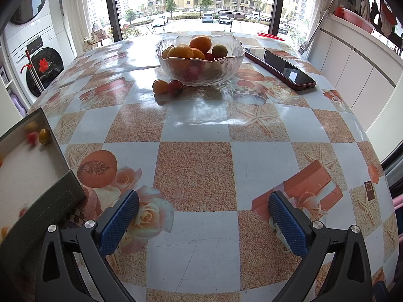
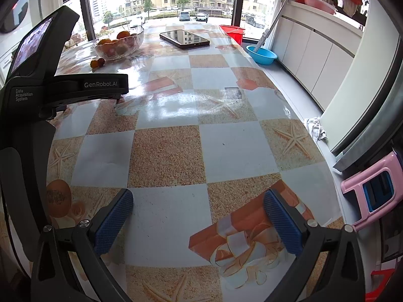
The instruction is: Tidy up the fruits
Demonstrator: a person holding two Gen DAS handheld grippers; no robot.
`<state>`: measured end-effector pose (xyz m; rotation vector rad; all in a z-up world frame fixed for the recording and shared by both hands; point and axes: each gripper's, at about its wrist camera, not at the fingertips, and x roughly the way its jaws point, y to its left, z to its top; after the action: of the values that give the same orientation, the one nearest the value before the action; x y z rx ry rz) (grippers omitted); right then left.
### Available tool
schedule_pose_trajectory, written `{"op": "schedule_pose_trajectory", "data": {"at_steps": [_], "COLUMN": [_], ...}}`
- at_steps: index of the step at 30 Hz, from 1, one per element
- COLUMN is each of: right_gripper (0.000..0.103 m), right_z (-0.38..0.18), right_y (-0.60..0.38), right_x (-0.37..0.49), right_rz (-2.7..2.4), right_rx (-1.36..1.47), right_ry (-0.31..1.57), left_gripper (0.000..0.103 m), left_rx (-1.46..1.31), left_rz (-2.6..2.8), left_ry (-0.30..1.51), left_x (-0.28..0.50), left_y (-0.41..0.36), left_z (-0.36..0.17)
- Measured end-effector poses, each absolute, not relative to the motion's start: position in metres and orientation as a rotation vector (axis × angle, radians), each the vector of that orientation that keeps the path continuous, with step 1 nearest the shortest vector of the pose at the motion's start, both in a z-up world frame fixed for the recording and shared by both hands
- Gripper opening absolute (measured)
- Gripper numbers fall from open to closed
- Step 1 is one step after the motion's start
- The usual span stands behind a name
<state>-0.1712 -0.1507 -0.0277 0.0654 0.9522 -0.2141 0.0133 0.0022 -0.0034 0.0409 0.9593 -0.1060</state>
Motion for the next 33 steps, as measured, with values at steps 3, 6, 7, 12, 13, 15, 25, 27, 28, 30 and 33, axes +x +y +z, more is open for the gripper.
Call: {"op": "schedule_pose_trajectory", "data": {"at_steps": [3, 6, 7, 12, 13, 15, 25, 27, 28, 30, 33], "right_gripper": [0.103, 0.103, 0.103, 0.103, 0.103, 0.103, 0.103, 0.103, 0.103, 0.103, 0.103], "right_z": [-0.028, -0.028, -0.028, -0.028, -0.028, -0.028, -0.026, -0.026, -0.026, -0.026, -0.026], "right_y": [-0.151, -0.151, -0.151, -0.150, -0.150, -0.150, -0.144, -0.139, -0.137, -0.132, -0.125], "right_x": [-0.171, -0.171, -0.171, -0.171, -0.171, -0.171, -0.163, -0.160, -0.158, -0.154, -0.149], "right_rz": [-0.214, -0.214, -0.214, -0.215, -0.215, -0.215, -0.253, -0.250, -0.249, -0.247, -0.245], "right_rx": [0.066, 0.065, 0.065, 0.065, 0.066, 0.065, 0.081, 0.081, 0.081, 0.081, 0.085], "right_ry": [0.954, 0.953, 0.953, 0.947, 0.948, 0.947, 0.989, 0.992, 0.994, 0.998, 1.003], "left_gripper": [0.103, 0.103, 0.103, 0.103, 0.103, 0.103, 0.103, 0.103, 0.103, 0.103, 0.103], "left_rx": [0.041, 0.041, 0.041, 0.041, 0.041, 0.041, 0.041, 0.041, 0.041, 0.041, 0.041], "left_rz": [-0.106, -0.106, -0.106, -0.106, -0.106, -0.106, -0.106, -0.106, -0.106, -0.106, -0.106], "left_ry": [0.959, 0.959, 0.959, 0.959, 0.959, 0.959, 0.959, 0.959, 0.959, 0.959, 0.959], "left_x": [0.013, 0.013, 0.013, 0.013, 0.013, 0.013, 0.013, 0.013, 0.013, 0.013, 0.013], "left_y": [0.002, 0.002, 0.002, 0.002, 0.002, 0.003, 0.002, 0.002, 0.002, 0.002, 0.003], "left_z": [-0.003, -0.003, -0.003, -0.003, -0.003, -0.003, -0.003, -0.003, -0.003, -0.003, -0.003]}}
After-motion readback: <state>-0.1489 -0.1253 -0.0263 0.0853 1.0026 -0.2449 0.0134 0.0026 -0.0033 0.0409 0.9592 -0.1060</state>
